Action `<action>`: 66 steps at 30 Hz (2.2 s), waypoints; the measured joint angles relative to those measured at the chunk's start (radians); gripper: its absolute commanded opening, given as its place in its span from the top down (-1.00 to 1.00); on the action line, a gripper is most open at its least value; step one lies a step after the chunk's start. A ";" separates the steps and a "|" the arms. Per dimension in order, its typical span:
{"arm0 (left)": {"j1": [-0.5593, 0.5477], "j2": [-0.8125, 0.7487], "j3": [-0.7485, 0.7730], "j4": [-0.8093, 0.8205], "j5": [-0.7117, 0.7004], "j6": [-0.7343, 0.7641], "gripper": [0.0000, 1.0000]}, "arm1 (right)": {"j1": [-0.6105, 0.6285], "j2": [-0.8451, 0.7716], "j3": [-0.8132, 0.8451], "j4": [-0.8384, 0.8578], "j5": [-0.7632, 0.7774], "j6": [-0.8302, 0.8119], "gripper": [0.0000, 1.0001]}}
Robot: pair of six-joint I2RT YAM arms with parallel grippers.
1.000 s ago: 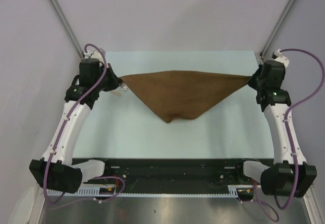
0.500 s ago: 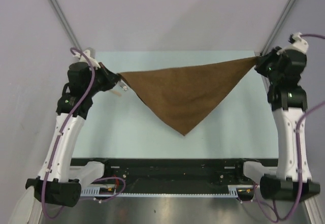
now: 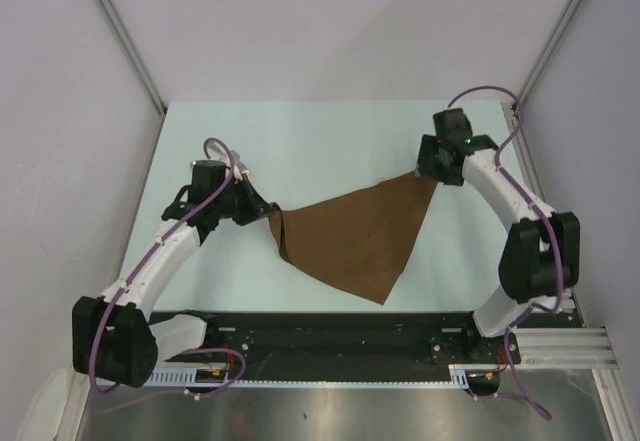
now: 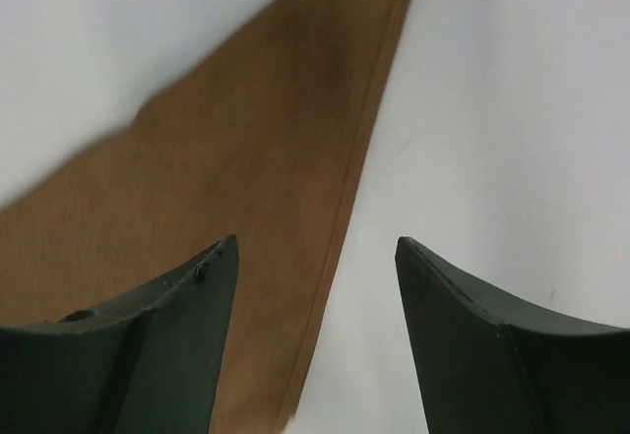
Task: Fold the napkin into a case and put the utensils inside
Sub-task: Flatten out the crumpled napkin at the center of the board.
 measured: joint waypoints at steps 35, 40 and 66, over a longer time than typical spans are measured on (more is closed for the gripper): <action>-0.024 -0.056 -0.047 0.023 0.006 0.019 1.00 | 0.982 -0.140 -0.541 -0.168 0.258 1.063 0.13; -0.024 -0.056 -0.047 0.011 0.006 0.035 1.00 | 1.003 -0.115 -0.540 -0.157 0.276 1.091 0.56; -0.242 -0.064 0.424 0.022 0.006 0.256 1.00 | 0.412 -0.894 -0.125 0.220 0.443 -0.085 1.00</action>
